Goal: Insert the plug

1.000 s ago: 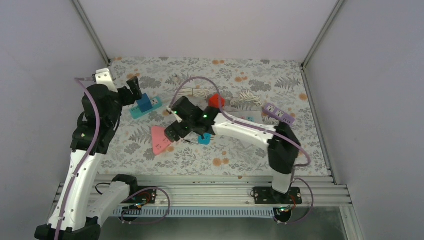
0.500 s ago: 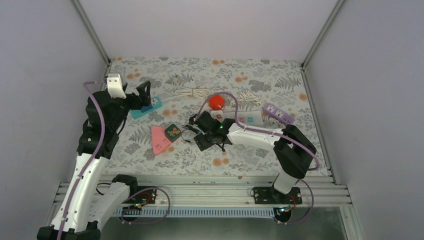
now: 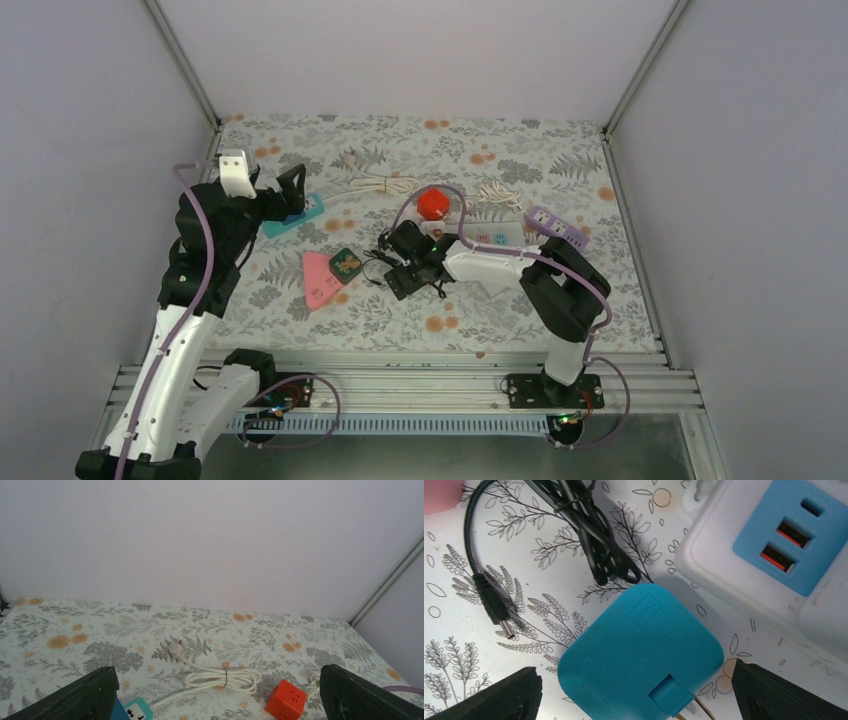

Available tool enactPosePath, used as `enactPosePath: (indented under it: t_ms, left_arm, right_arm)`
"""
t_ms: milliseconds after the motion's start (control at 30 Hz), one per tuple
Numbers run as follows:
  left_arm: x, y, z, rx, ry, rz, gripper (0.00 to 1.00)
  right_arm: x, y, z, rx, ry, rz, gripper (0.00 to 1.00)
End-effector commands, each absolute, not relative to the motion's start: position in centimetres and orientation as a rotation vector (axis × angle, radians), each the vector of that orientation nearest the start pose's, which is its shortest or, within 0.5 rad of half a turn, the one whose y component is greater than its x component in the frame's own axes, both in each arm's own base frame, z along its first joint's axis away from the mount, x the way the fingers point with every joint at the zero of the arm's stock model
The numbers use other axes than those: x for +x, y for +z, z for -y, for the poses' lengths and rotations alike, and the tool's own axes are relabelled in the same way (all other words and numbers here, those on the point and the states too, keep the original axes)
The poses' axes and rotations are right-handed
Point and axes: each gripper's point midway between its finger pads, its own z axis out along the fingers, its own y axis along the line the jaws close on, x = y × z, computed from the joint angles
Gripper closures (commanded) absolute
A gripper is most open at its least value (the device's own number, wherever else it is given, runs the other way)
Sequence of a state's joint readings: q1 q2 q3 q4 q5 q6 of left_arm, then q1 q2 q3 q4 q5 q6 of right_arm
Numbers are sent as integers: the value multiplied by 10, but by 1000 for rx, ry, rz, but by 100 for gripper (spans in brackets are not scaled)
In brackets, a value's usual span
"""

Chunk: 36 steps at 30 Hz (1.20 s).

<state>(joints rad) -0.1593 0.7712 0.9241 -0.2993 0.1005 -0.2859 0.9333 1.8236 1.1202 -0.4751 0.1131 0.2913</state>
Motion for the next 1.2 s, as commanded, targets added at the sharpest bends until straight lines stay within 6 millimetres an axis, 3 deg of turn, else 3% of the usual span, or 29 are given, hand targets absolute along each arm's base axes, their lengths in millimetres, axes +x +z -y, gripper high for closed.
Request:
enactPosePath:
  t_ms: [0, 267, 633, 833, 1167]
  left_arm:
    - [300, 358, 72, 14, -432, -1712, 0]
    - [302, 357, 72, 21, -429, -1721, 0]
    - [303, 354, 71, 10, -423, -1732, 0]
    - [303, 353, 72, 12, -429, -1739, 0]
    - [302, 354, 74, 20, -439, -1743, 0]
  right_arm:
    - [264, 29, -322, -897, 202, -2565, 1]
    - [265, 24, -334, -1027, 238, -2569, 0]
    - [230, 19, -330, -1177, 331, -2623, 5]
    - [212, 11, -326, -1355, 308, -2574, 3]
    - [228, 2, -315, -1383, 112, -2544, 13]
